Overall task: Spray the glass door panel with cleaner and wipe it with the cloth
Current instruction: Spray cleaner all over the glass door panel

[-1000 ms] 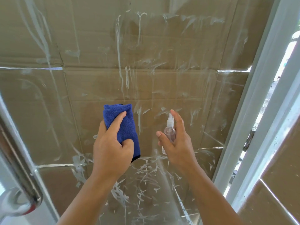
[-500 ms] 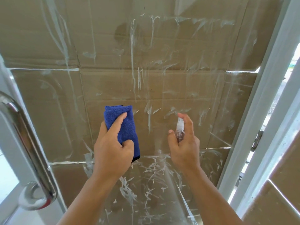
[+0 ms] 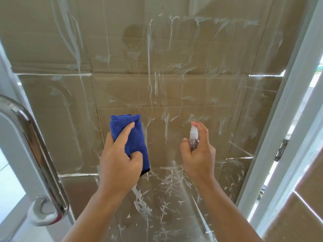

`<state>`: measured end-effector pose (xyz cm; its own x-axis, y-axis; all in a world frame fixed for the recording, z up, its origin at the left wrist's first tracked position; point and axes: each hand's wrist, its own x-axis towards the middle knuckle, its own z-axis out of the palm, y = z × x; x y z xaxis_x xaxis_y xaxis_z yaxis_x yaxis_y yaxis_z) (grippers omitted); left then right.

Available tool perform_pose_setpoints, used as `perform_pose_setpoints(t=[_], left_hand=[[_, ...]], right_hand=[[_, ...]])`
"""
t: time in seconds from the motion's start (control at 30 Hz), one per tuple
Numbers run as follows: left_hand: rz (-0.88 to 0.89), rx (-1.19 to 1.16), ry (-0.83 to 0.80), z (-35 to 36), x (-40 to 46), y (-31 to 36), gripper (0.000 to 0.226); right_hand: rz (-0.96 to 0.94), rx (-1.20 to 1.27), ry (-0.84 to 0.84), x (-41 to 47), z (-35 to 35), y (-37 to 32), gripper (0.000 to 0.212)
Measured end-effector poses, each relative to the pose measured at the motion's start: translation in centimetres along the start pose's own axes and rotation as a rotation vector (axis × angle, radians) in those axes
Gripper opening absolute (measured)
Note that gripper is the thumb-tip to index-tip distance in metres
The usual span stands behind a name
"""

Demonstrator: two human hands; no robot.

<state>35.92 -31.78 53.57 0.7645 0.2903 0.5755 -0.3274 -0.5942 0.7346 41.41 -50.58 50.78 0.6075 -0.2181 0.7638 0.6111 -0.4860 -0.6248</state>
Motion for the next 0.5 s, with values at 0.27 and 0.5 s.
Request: perform_pose_setpoints(t=[0.27,0.5], left_hand=[[0.013,0.009,0.015,-0.9,0.1,-0.8,0.072],[0.004,0.035,0.035,-2.2,0.2,-1.9,0.072]], right_hand=[[-0.025,0.008,-0.045,-0.2,1.3,-0.9,0.048],[-0.020,0.014,-0.117,-0.7,2.8,-1.3,0.047]])
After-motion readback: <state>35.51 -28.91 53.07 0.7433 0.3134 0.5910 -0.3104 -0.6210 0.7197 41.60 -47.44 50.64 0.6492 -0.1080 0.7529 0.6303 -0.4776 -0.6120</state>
